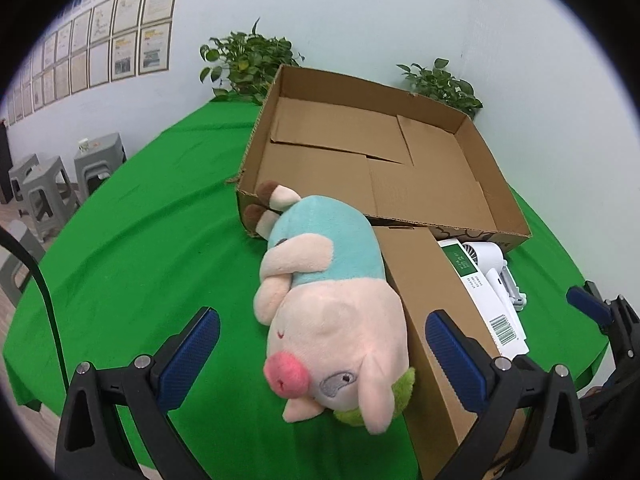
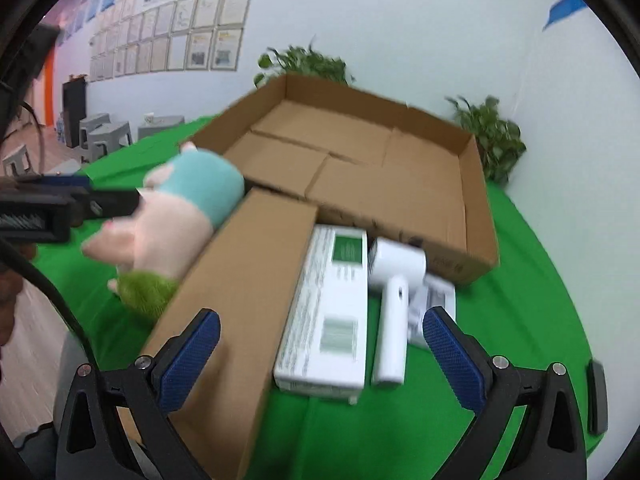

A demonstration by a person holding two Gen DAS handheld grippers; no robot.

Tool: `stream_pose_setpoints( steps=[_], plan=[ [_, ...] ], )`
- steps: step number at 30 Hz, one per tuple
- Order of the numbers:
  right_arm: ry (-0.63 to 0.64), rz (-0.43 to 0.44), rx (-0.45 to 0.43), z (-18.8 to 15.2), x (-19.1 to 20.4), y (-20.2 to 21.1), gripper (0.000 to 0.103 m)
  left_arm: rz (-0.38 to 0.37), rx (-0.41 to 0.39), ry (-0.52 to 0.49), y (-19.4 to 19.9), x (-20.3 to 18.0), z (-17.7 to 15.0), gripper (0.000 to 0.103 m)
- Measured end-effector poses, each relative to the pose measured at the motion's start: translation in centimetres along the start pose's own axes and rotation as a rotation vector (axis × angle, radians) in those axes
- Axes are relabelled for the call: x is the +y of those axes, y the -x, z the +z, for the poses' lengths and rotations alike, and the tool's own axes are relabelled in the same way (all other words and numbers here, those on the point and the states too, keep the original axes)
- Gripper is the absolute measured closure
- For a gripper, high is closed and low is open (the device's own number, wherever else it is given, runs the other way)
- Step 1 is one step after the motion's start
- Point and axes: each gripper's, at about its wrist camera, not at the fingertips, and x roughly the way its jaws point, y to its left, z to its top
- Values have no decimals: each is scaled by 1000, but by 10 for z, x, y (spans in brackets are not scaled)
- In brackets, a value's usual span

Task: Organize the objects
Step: 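Move the left gripper down onto the pink-and-teal plush pig, then grasp the plush pig with the left gripper and lift it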

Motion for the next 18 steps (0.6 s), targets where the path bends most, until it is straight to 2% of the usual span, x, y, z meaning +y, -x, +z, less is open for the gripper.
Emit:
stream_pose_setpoints(
  steps=[6, 8, 9, 12, 15, 18],
  plan=[
    [51, 83, -143, 30, 4, 16, 1, -69, 119, 28, -32, 6, -11, 1],
    [74, 141, -172, 35, 5, 19, 1, -94, 153, 30, -43, 5, -18, 3],
    [88, 175, -172, 38, 6, 18, 1, -90, 161, 31, -45, 6, -20, 10],
    [92, 256, -152, 43, 10, 15, 1, -141, 154, 57, -43, 12, -25, 19],
    [66, 371, -120, 50, 16, 6, 1, -164, 155, 45, -36, 18, -29, 25],
    [24, 447, -88, 57, 20, -6, 1, -200, 166, 41, -21, 29, -34, 26]
  ],
)
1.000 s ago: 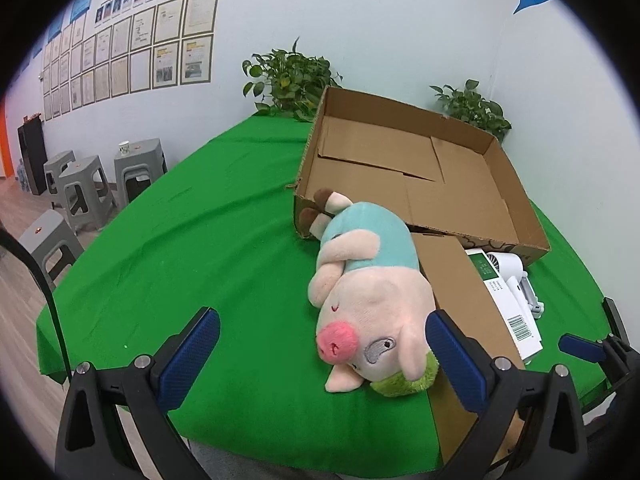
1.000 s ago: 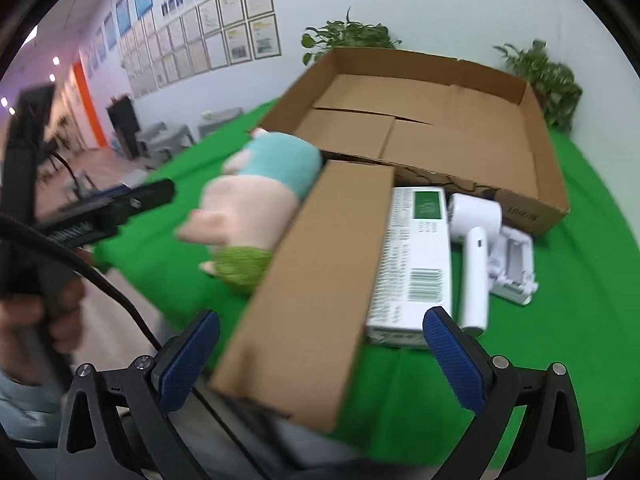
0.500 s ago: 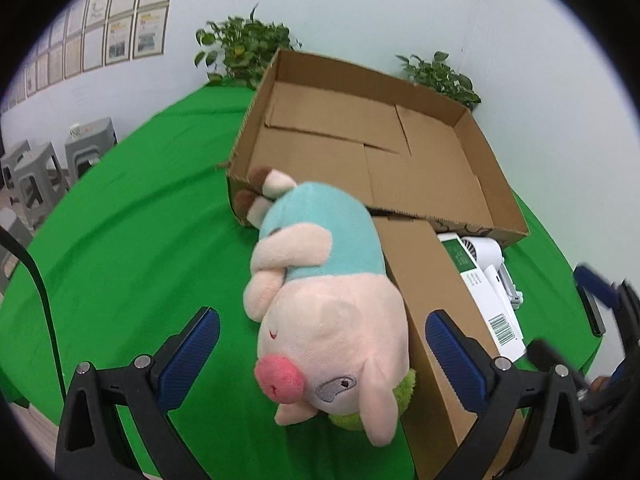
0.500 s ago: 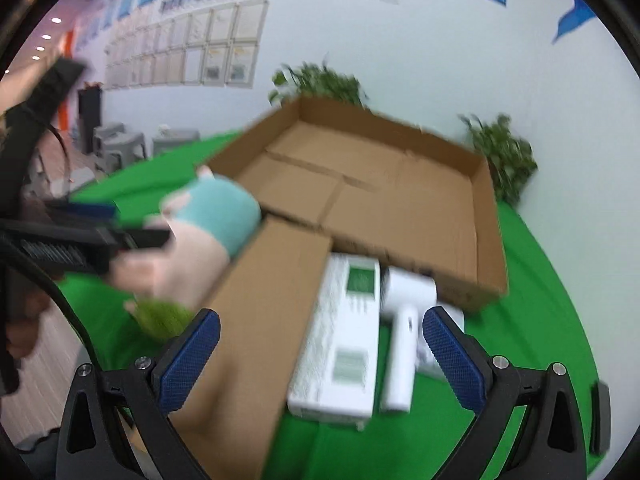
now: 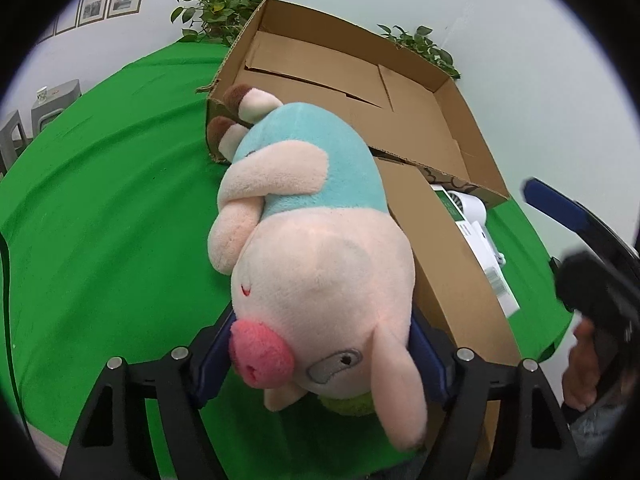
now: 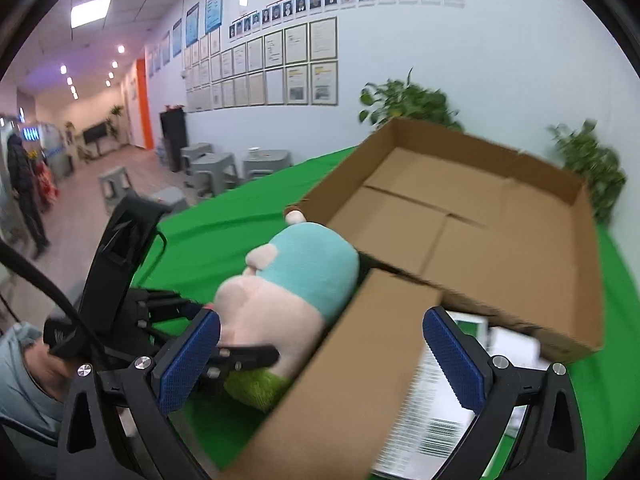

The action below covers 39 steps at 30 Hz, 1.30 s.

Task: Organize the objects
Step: 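Grasp the plush pig with the left gripper and lift it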

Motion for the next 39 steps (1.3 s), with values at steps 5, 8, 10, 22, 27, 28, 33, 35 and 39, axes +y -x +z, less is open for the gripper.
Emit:
stream_pose_setpoints(
  steps=[5, 8, 10, 22, 27, 28, 33, 35, 39],
  plan=[
    [-163, 198, 44, 14, -5, -31, 1, -53, 21, 13, 26, 19, -17, 26],
    [-216, 293, 111, 20, 6, -56, 1, -86, 17, 47, 35, 32, -27, 26],
    [-225, 311, 159, 23, 15, -76, 1, -100, 9, 68, 38, 36, -31, 26],
    [-261, 196, 351, 29, 57, -144, 0, -167, -28, 113, 48, 56, -46, 27],
    [-297, 105, 390, 20, 66, -159, 1, -174, -36, 66, 51, 55, -49, 28],
    [-298, 84, 411, 15, 68, -162, 2, -175, -35, 60, 51, 54, -49, 29],
    [-325, 30, 412, 5, 77, -170, 9, -201, -38, 47, 53, 58, -52, 31],
    [-327, 8, 399, 1, 82, -170, 17, -202, -41, 43, 54, 58, -52, 32],
    [-315, -18, 380, -3, 89, -171, 24, -186, -50, 41, 56, 55, -54, 33]
  ],
)
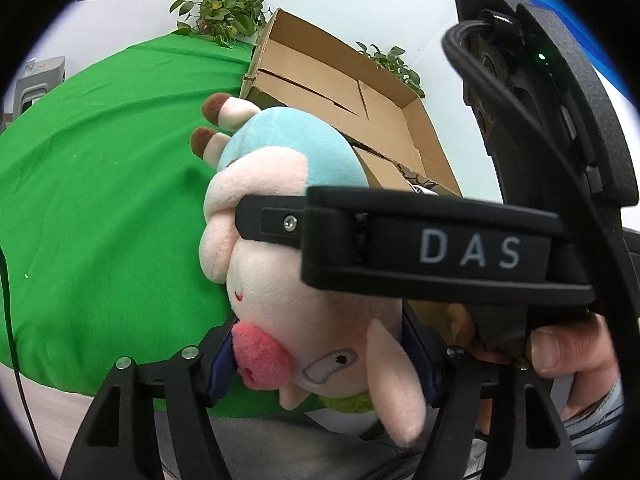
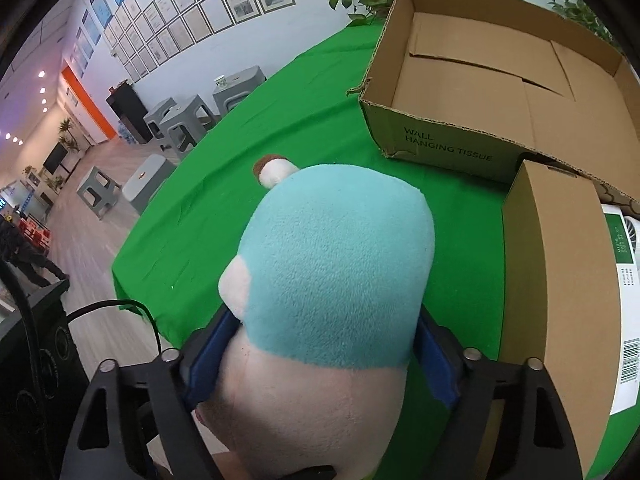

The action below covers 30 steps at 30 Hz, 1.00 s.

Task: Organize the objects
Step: 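Grasp the plush pig with the left gripper and lift it, then carry the plush pig into the cardboard tray and open the left gripper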

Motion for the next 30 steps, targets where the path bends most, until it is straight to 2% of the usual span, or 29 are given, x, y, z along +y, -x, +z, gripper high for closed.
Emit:
stream_pose_setpoints(
  steps=[7, 12, 18, 19, 25, 28, 30],
  plan=[
    [-42, 43, -25, -2, -14, 18, 30, 34, -13, -70, 6, -21, 5, 35],
    [-29, 53, -121, 7, -20, 57, 33, 51, -81, -148, 16, -50, 26, 35],
    [9, 44, -312, 44, -29, 130, 36, 48, -202, -281, 27, -96, 69, 35],
    [15, 36, -347, 51, -30, 143, 36, 45, -222, -304, 17, -118, 84, 35],
    [26, 8, -523, 87, -56, 218, 36, 27, -333, -434, 26, -171, 132, 35],
    [39, 1, -597, 105, -73, 253, 35, 26, -382, -480, 43, -180, 142, 35],
    [54, 22, -642, 118, -80, 270, 34, 26, -414, -492, 51, -180, 160, 36]
  ],
)
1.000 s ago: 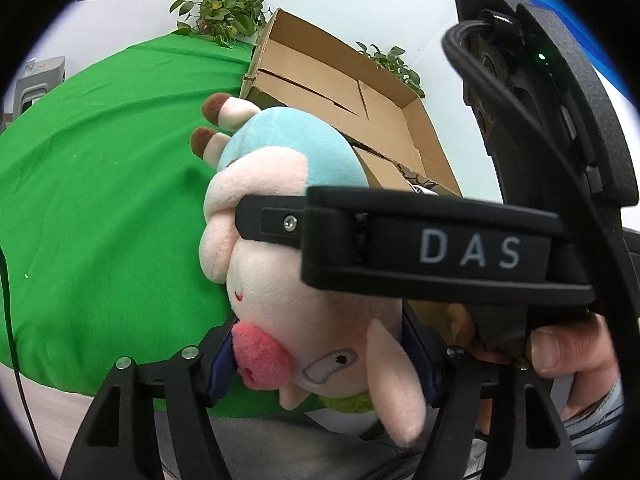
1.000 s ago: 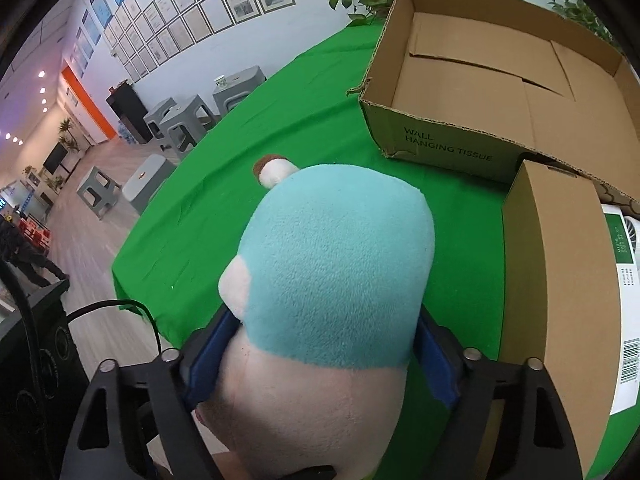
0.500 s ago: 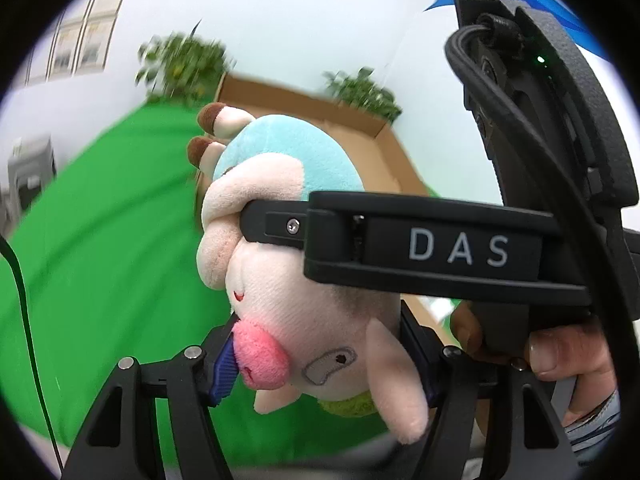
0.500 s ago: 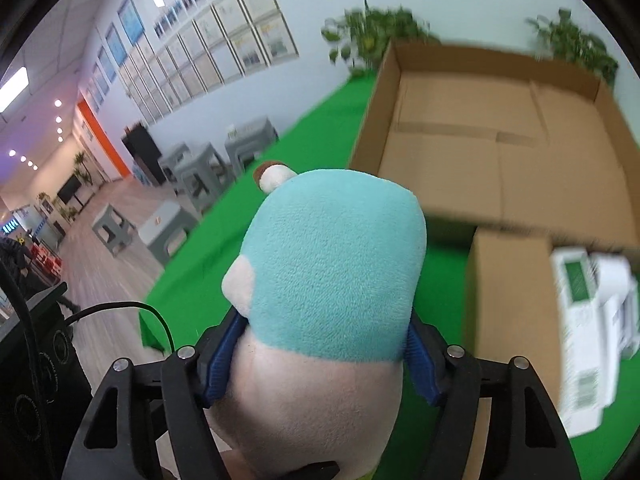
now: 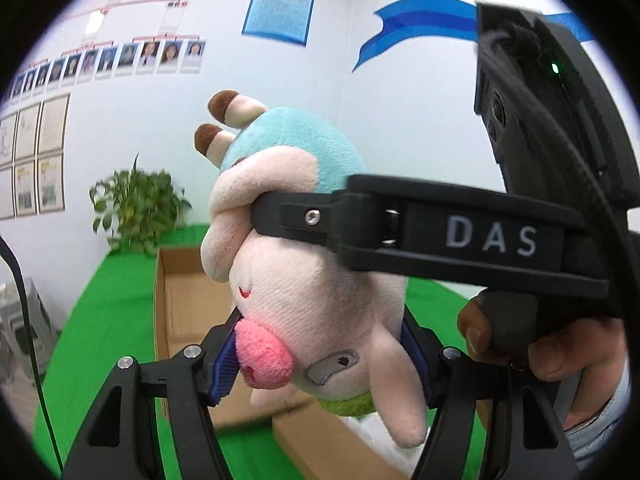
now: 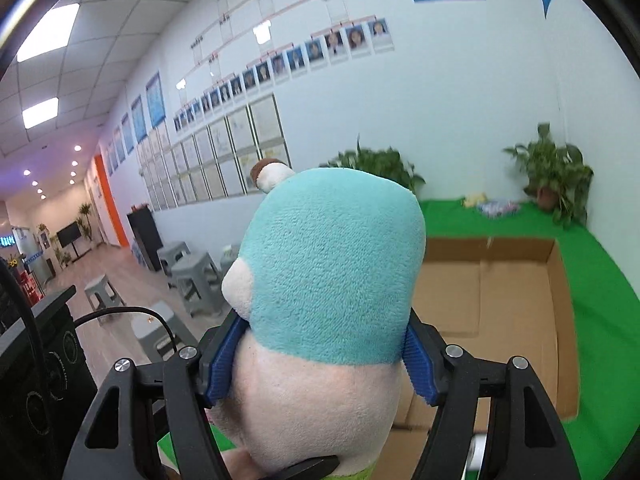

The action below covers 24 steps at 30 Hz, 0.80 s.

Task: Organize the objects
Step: 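Carry the plush pig into the cardboard tray and open the left gripper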

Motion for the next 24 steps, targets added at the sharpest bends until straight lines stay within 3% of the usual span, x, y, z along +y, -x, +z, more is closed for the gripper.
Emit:
stream_pose_setpoints(
  steps=[4, 8, 10, 16, 24],
  plan=[
    [-14, 40, -12, 28, -15, -8, 33, 14, 2, 8, -37, -2, 18, 36],
    [-25, 47, 25, 34, -26, -36, 33, 18, 49, 48, -71, 22, 4, 36],
    [-38, 49, 64, 32, -30, -72, 33, 18, 88, 84, -82, 34, -6, 36],
    [-78, 41, 201, -6, -52, -159, 34, -18, 199, 211, -120, 82, -41, 36],
    [-135, 41, 353, -68, -80, -257, 35, -4, 326, 322, -156, 122, -87, 36]
  ],
)
